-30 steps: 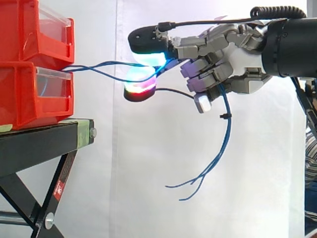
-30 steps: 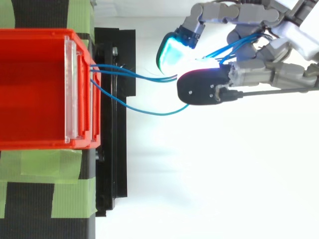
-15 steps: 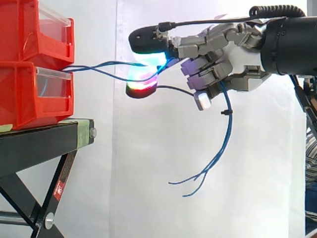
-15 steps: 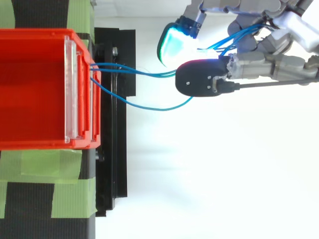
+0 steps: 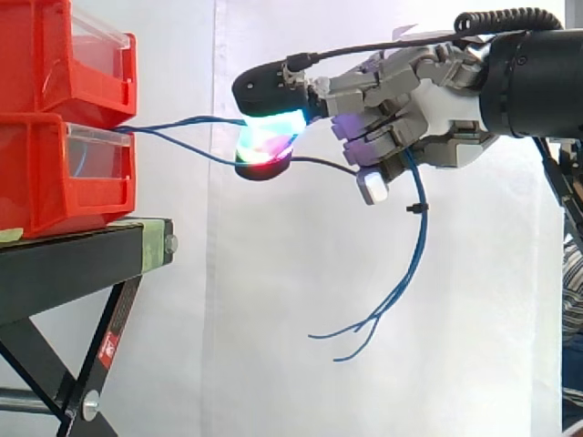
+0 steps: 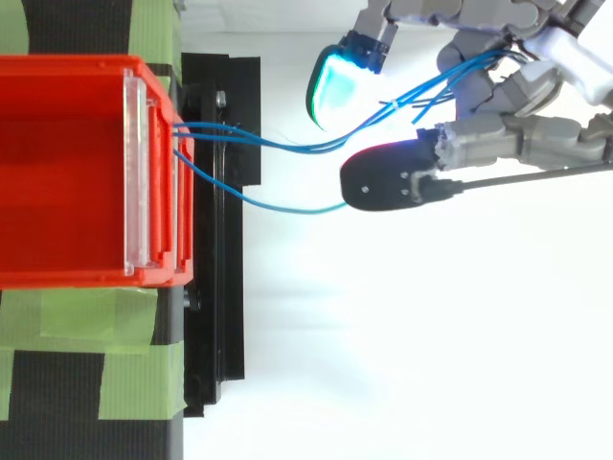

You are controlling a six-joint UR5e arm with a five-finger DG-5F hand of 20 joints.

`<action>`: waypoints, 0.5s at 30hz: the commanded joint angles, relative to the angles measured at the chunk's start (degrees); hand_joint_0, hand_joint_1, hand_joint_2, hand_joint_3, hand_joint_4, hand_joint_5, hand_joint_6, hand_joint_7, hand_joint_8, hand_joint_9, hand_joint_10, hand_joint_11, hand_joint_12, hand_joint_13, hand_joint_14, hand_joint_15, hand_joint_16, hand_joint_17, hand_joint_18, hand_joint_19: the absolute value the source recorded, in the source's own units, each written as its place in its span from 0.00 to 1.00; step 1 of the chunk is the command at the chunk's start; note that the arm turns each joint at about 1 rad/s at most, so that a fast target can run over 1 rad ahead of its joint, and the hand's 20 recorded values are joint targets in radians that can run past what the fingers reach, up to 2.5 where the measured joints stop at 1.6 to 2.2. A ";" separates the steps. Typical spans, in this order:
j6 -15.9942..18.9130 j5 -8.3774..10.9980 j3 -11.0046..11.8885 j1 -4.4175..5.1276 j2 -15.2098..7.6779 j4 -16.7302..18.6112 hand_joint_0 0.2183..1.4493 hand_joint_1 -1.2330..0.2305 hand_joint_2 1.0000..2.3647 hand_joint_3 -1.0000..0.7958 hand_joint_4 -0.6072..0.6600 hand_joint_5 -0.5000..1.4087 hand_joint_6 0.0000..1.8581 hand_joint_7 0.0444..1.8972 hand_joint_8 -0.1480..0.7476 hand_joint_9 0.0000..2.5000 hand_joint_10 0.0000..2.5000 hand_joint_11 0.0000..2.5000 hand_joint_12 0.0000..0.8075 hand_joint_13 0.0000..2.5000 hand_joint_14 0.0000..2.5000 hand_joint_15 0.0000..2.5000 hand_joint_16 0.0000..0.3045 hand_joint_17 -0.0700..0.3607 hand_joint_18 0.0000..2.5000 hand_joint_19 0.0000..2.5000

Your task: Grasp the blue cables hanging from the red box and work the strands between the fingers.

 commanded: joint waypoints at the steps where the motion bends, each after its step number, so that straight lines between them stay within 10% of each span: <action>1: -0.08 -0.14 0.00 0.08 -0.03 0.08 0.57 0.40 0.01 0.34 0.71 0.45 0.00 0.75 0.76 0.71 1.00 1.00 0.85 0.78 1.00 0.68 0.80 0.58 1.00 0.24; 8: -0.08 -0.23 0.00 -0.01 -0.03 -0.01 0.45 0.43 0.01 0.14 0.71 0.44 0.00 0.74 0.76 0.71 1.00 1.00 0.85 0.78 1.00 0.68 0.80 0.58 1.00 0.24; 15: -0.08 -0.23 0.00 -0.10 -0.03 0.17 0.56 0.39 0.01 0.29 0.70 0.45 0.00 0.74 0.76 0.71 1.00 1.00 0.85 0.78 1.00 0.68 0.80 0.58 1.00 0.24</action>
